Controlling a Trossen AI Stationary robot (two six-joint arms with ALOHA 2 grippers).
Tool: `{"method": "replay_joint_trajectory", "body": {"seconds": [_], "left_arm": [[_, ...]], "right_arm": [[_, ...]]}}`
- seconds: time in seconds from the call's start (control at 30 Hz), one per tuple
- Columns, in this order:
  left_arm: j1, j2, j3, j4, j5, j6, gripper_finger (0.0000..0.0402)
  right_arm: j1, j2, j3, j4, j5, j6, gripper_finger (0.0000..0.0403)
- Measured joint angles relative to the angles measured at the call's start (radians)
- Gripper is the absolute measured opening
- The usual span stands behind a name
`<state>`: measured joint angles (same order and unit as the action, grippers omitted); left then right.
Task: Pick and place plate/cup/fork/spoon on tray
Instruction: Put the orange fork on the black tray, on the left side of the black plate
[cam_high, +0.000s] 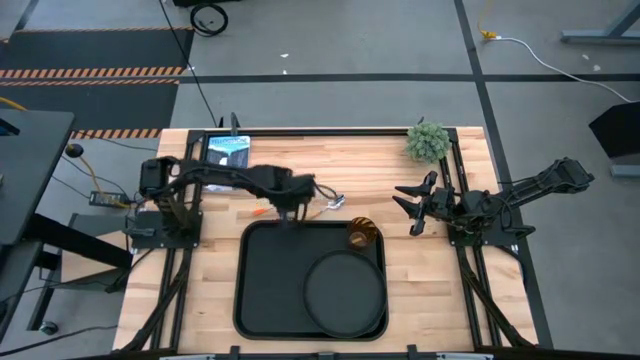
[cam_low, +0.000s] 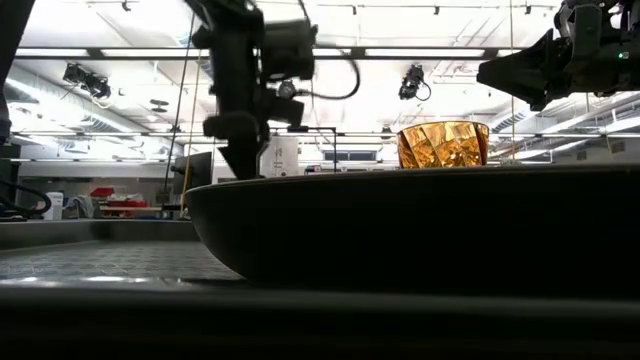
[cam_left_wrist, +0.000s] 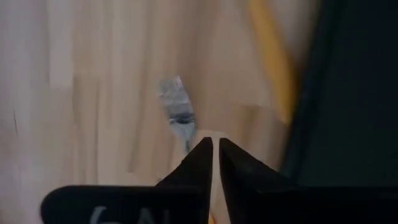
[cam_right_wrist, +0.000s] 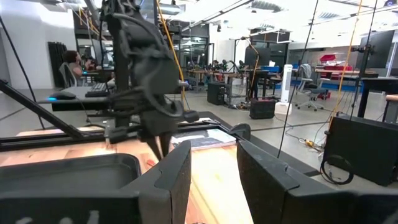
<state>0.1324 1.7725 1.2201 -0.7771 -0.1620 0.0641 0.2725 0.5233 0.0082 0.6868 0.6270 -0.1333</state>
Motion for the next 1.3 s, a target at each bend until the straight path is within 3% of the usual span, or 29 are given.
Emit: {"method": "replay_joint_trajectory", "body": {"seconds": [0.27, 0.53, 1.03, 1.3], "left_arm": [[0.114, -0.002, -0.067, 0.098, 0.093, -0.110, 0.0100], [0.146, 0.001, -0.070, 0.102, 0.100, -0.135, 0.0162], [0.145, 0.002, -0.070, 0.129, 0.100, -0.079, 0.0144], [0.146, 0.003, -0.178, 0.158, 0.100, -0.071, 0.0143]], "right_arm": [[0.000, 0.000, 0.000, 0.000, 0.000, 0.000, 0.0137], [0.000, 0.000, 0.000, 0.000, 0.000, 0.000, 0.0137], [0.000, 0.000, 0.000, 0.000, 0.000, 0.000, 0.0137], [0.000, 0.000, 0.000, 0.000, 0.000, 0.000, 0.0137]]}}
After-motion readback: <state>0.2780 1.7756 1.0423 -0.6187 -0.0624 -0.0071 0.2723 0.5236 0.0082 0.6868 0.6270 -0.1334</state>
